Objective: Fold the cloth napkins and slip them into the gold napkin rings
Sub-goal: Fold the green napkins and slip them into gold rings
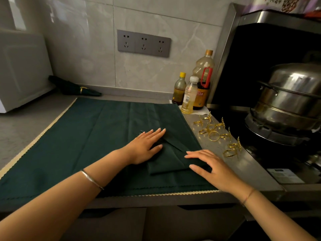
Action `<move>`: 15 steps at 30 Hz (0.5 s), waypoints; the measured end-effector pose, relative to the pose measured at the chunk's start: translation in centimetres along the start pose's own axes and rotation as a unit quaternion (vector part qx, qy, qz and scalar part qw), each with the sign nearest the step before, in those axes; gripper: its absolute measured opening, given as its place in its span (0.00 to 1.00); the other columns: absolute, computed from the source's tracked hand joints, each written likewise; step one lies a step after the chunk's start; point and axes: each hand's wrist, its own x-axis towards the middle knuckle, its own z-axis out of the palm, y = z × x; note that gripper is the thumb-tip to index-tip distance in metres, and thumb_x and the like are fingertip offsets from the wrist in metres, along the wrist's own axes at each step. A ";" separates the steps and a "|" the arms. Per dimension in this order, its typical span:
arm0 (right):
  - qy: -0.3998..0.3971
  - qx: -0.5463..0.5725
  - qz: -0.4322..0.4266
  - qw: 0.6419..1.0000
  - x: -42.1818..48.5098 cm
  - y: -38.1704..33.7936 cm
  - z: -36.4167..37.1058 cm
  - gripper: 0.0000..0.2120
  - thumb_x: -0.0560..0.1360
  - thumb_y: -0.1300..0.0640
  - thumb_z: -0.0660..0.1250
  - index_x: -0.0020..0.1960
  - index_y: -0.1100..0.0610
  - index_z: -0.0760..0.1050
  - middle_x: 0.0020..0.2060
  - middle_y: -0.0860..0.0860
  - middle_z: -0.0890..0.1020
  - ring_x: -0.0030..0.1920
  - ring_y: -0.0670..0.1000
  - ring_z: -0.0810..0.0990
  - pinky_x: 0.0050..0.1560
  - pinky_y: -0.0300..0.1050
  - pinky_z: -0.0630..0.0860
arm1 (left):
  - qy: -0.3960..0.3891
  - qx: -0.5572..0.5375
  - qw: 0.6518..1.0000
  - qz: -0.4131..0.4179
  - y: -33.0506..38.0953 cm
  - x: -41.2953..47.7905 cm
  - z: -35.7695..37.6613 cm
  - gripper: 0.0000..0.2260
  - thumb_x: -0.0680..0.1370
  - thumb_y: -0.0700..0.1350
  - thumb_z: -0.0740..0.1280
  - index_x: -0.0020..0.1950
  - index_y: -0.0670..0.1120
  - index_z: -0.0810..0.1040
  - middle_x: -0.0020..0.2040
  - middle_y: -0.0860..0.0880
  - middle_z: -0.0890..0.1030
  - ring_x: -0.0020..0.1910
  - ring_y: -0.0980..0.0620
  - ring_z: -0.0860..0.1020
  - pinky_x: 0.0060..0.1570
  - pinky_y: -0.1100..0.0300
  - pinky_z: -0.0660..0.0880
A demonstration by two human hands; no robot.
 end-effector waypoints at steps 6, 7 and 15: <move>-0.008 -0.051 -0.013 0.999 0.0 -0.1 -0.4 0.22 0.69 0.29 0.57 0.58 0.36 0.71 0.62 0.30 0.69 0.64 0.32 0.63 0.62 0.32 0.59 | 0.013 0.049 0.994 0.092 0.1 -4.3 -2.8 0.27 0.74 0.68 0.55 0.71 0.62 0.67 0.69 0.57 0.67 0.68 0.58 0.64 0.69 0.61 0.60; -0.012 -0.067 -0.013 0.998 0.1 -0.3 -0.5 0.22 0.69 0.29 0.57 0.58 0.37 0.71 0.61 0.31 0.69 0.63 0.32 0.63 0.62 0.33 0.58 | -0.010 0.054 0.995 0.089 0.3 -4.8 -2.8 0.27 0.74 0.68 0.57 0.71 0.60 0.68 0.69 0.57 0.68 0.68 0.58 0.65 0.68 0.64 0.61; -0.021 -0.144 -0.021 0.989 0.7 -2.0 -0.9 0.19 0.69 0.31 0.58 0.53 0.42 0.69 0.57 0.37 0.72 0.60 0.38 0.66 0.59 0.33 0.59 | -0.010 0.151 0.984 0.094 1.2 -5.6 -2.5 0.27 0.73 0.62 0.66 0.67 0.52 0.66 0.58 0.53 0.75 0.30 0.63 0.67 0.42 0.64 0.68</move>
